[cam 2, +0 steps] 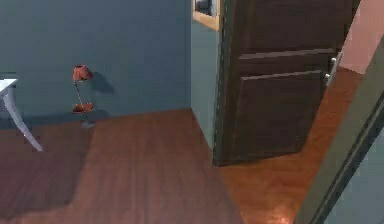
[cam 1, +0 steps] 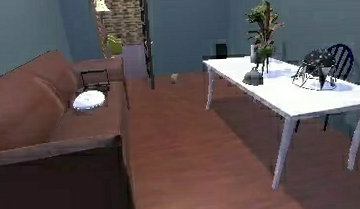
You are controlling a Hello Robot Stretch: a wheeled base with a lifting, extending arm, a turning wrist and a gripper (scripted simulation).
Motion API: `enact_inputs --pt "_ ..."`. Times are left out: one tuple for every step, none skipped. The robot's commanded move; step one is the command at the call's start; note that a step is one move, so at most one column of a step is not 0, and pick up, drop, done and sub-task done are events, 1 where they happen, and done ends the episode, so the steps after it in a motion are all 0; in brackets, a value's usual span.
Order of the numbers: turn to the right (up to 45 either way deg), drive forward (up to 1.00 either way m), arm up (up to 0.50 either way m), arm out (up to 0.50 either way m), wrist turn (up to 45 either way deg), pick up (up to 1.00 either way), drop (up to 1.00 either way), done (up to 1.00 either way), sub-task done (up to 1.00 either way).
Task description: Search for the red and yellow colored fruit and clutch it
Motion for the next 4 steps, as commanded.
enact_inputs --pt "45.0 0.00 0.00 0.00 0.0 0.00 0.00 0.00 0.00" --pt "15.0 0.00 0.00 0.00 0.0 0.00 0.00 0.00 0.00" --pt "0.0 0.60 0.00 0.00 0.0 0.00 0.00 0.00 0.00" --pt "45.0 0.00 0.00 0.00 0.0 0.00 0.00 0.00 0.00"
